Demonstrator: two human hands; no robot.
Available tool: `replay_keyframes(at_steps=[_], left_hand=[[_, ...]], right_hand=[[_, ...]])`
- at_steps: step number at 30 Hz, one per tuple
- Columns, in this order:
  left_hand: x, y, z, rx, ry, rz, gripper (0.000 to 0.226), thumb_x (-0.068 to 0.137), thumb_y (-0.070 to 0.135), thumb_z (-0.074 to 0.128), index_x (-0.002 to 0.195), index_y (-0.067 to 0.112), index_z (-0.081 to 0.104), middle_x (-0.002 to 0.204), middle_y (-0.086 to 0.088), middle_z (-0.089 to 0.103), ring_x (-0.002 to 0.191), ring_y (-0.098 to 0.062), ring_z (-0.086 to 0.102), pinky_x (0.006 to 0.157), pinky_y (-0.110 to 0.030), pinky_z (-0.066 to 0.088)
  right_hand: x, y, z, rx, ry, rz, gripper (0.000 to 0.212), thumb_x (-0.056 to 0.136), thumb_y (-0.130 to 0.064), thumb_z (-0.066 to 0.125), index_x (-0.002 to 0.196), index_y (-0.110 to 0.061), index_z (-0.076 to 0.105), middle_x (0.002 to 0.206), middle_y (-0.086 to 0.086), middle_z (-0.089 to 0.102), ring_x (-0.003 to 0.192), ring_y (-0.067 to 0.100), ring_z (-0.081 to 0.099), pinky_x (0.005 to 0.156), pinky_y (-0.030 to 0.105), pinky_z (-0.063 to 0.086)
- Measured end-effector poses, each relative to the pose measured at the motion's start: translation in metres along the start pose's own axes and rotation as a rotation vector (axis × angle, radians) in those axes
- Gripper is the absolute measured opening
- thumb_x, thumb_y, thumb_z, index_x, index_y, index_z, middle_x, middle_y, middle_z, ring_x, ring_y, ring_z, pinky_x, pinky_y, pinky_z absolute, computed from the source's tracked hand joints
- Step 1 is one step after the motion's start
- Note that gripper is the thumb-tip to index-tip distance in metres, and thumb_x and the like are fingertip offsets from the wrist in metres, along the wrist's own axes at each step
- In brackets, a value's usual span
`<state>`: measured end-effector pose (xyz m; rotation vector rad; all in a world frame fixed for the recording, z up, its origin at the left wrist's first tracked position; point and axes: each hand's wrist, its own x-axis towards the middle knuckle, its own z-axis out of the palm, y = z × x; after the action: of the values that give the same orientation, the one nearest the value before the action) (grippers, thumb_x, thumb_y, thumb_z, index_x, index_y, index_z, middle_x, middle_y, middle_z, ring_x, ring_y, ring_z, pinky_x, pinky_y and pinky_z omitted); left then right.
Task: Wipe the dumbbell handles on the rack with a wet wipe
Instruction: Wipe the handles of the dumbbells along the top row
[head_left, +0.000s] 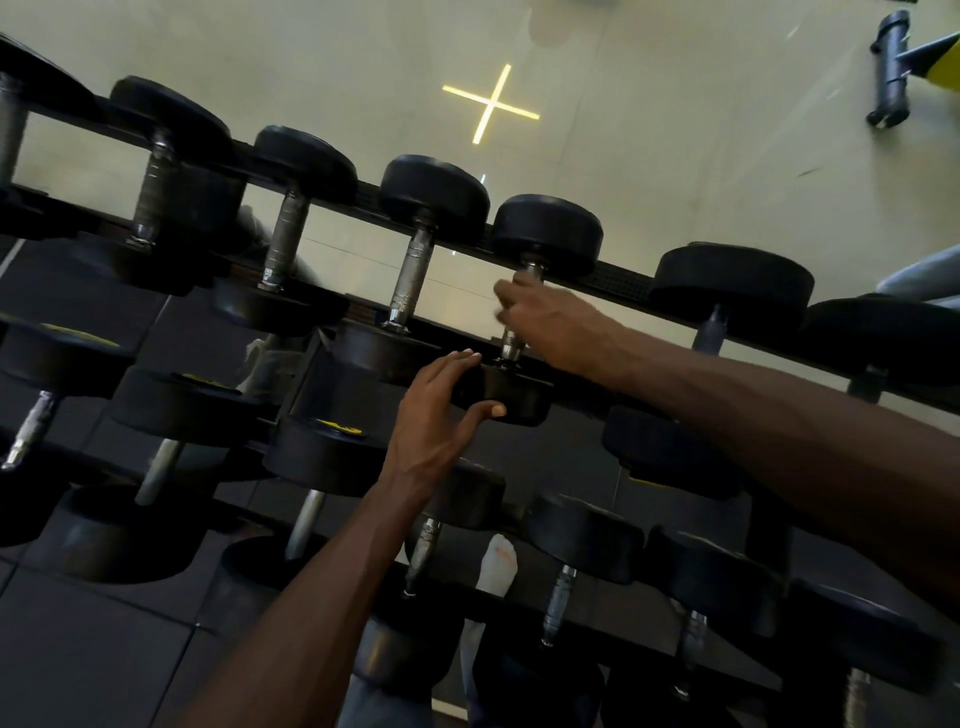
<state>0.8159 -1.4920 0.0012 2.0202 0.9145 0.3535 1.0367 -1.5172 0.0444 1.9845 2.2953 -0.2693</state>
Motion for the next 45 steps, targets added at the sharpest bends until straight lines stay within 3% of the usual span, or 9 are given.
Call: replay_keyframes(at_steps=[7, 11, 16, 21, 28, 34, 38, 41, 45], left_hand=[[0.0, 0.001, -0.002, -0.007, 0.004, 0.014, 0.063, 0.083, 0.034, 0.085, 0.137, 0.013, 0.062, 0.142, -0.002, 0.06, 0.135, -0.016, 0.052, 0.113, -0.04, 0.046], [-0.001, 0.001, 0.0, -0.011, 0.002, 0.017, 0.062, 0.083, 0.032, 0.085, 0.137, 0.012, 0.063, 0.142, -0.003, 0.06, 0.136, -0.017, 0.052, 0.113, -0.042, 0.046], [-0.002, 0.001, 0.001, -0.008, 0.009, 0.002, 0.063, 0.083, 0.034, 0.084, 0.139, 0.015, 0.062, 0.145, -0.002, 0.058, 0.138, -0.017, 0.049, 0.115, -0.041, 0.044], [-0.002, 0.002, 0.002, -0.003, 0.01, 0.001, 0.061, 0.083, 0.032, 0.085, 0.137, 0.014, 0.063, 0.143, -0.002, 0.059, 0.138, -0.018, 0.05, 0.114, -0.041, 0.044], [-0.002, 0.002, 0.002, -0.014, 0.01, -0.004, 0.062, 0.083, 0.033, 0.085, 0.137, 0.013, 0.063, 0.143, -0.002, 0.059, 0.138, -0.018, 0.05, 0.114, -0.042, 0.044], [-0.002, 0.005, 0.0, -0.005, -0.007, -0.021, 0.064, 0.083, 0.033, 0.085, 0.139, 0.014, 0.061, 0.145, -0.003, 0.058, 0.138, -0.018, 0.049, 0.114, -0.043, 0.044], [-0.001, 0.004, 0.0, -0.008, 0.0, -0.012, 0.062, 0.082, 0.031, 0.086, 0.138, 0.013, 0.063, 0.143, -0.003, 0.059, 0.136, -0.018, 0.051, 0.114, -0.042, 0.044], [-0.001, 0.004, -0.001, -0.001, -0.008, -0.011, 0.063, 0.082, 0.032, 0.085, 0.138, 0.013, 0.062, 0.143, -0.003, 0.059, 0.136, -0.019, 0.052, 0.113, -0.042, 0.045], [-0.001, 0.005, -0.002, 0.001, -0.025, -0.02, 0.064, 0.082, 0.034, 0.084, 0.139, 0.013, 0.061, 0.143, -0.003, 0.058, 0.136, -0.018, 0.051, 0.114, -0.041, 0.044]], right_hand=[[0.028, -0.004, -0.014, -0.234, 0.082, 0.262, 0.021, 0.088, 0.005, 0.059, 0.099, -0.003, 0.074, 0.112, 0.013, 0.063, 0.103, 0.028, 0.059, 0.07, 0.037, 0.055], [0.015, -0.003, 0.015, -0.116, 0.313, 0.415, 0.022, 0.084, 0.004, 0.066, 0.104, -0.001, 0.072, 0.107, 0.008, 0.061, 0.097, 0.023, 0.06, 0.06, 0.03, 0.055], [0.001, -0.012, 0.044, 0.541, 0.631, 0.873, 0.019, 0.093, -0.003, 0.061, 0.104, -0.007, 0.076, 0.106, 0.006, 0.069, 0.091, 0.018, 0.063, 0.074, 0.021, 0.051], [0.014, -0.014, 0.038, 1.22, 0.936, 1.282, 0.019, 0.09, -0.017, 0.076, 0.109, -0.017, 0.079, 0.093, -0.012, 0.074, 0.084, -0.004, 0.063, 0.066, 0.0, 0.042], [0.013, -0.026, 0.04, 0.979, 0.852, 1.068, 0.019, 0.087, -0.013, 0.078, 0.105, -0.01, 0.079, 0.113, 0.002, 0.066, 0.091, 0.009, 0.065, 0.074, 0.004, 0.048], [-0.013, -0.044, 0.051, 0.649, 0.646, 0.655, 0.016, 0.09, 0.0, 0.071, 0.104, -0.003, 0.078, 0.11, 0.005, 0.067, 0.098, 0.011, 0.063, 0.085, 0.01, 0.049], [0.007, -0.01, 0.04, 0.567, 0.683, 0.686, 0.02, 0.093, 0.0, 0.065, 0.107, -0.006, 0.078, 0.115, 0.003, 0.069, 0.105, 0.013, 0.062, 0.084, 0.001, 0.04], [0.007, -0.016, 0.045, 0.509, 0.623, 0.639, 0.024, 0.095, -0.001, 0.059, 0.112, -0.007, 0.074, 0.118, 0.007, 0.065, 0.107, 0.009, 0.057, 0.091, 0.017, 0.048], [-0.026, -0.034, 0.052, 0.354, 0.397, 0.224, 0.022, 0.093, -0.011, 0.062, 0.108, -0.003, 0.076, 0.109, 0.01, 0.067, 0.108, 0.023, 0.059, 0.091, 0.032, 0.053]])
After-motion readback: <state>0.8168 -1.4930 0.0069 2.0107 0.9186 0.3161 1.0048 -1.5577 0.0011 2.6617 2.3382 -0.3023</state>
